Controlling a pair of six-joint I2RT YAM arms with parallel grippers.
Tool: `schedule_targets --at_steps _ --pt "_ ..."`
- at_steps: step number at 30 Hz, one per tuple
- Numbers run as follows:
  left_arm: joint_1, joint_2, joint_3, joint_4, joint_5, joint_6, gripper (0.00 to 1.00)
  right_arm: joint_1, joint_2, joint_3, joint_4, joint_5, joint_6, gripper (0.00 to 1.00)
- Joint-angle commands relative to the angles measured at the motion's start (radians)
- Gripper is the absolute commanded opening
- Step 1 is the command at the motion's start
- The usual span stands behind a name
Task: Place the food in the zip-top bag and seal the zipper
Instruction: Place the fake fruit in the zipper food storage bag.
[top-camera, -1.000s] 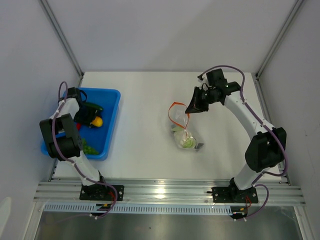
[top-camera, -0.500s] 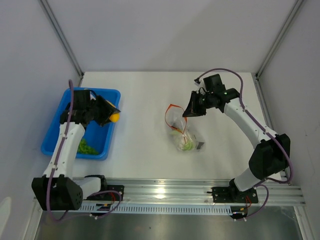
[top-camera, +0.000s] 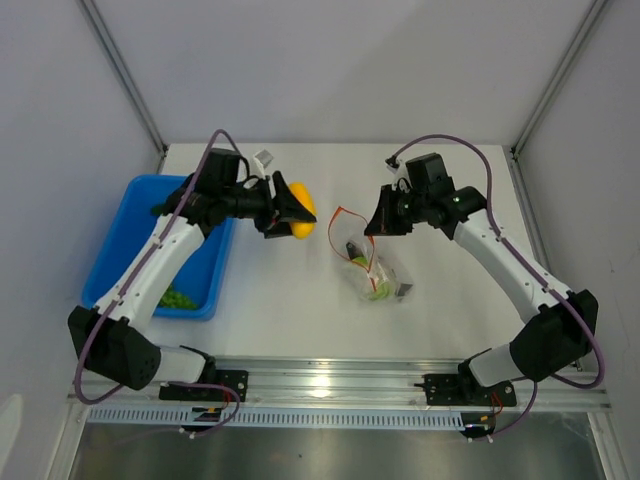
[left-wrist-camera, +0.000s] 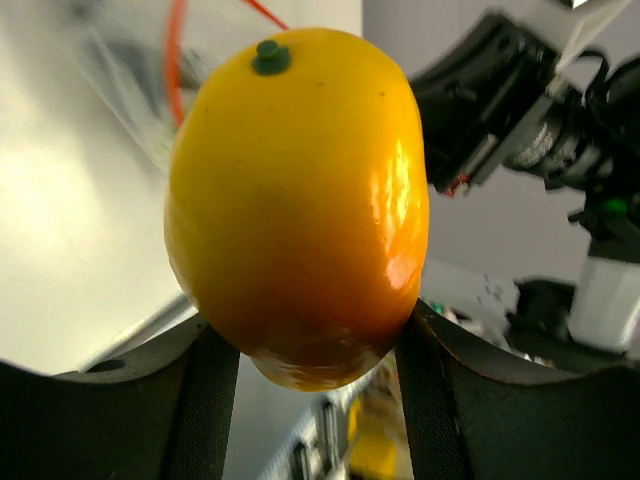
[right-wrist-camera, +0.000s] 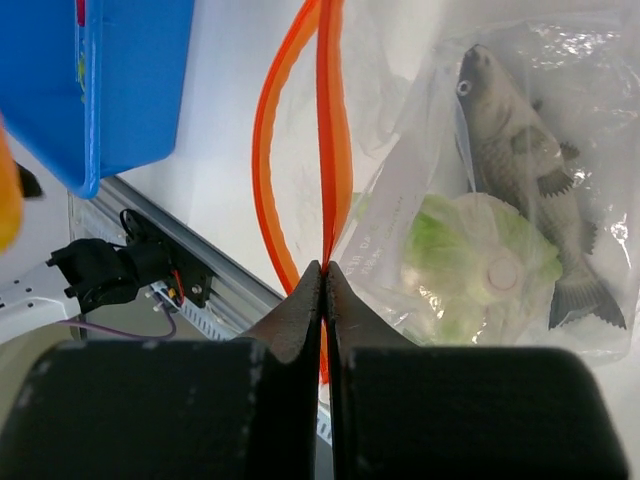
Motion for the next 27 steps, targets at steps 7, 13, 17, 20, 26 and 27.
schedule_targets --at_steps 7,13,17,20,26,27 --pt "-0.128 0.127 0.065 -0.018 0.322 0.01 0.01 0.028 -0.081 -0.047 0.081 0.015 -0.077 0.0" --pt "-0.211 0.207 0.121 -0.102 0.308 0.026 0.01 0.046 -0.123 -0.088 0.14 0.002 -0.096 0.0" --pt "-0.24 0.234 0.115 -0.112 0.302 0.01 0.01 0.048 -0.144 -0.098 0.148 -0.021 -0.117 0.0" --pt "-0.26 0.257 0.106 -0.127 0.296 0.004 0.04 0.049 -0.166 -0.113 0.157 -0.025 -0.129 0.0" --pt "-0.266 0.289 0.052 -0.081 0.327 -0.066 0.06 0.049 -0.204 -0.143 0.193 -0.06 -0.139 0.0" --pt "-0.266 0.294 0.051 -0.078 0.328 -0.086 0.07 0.051 -0.21 -0.147 0.202 -0.064 -0.142 0.0"
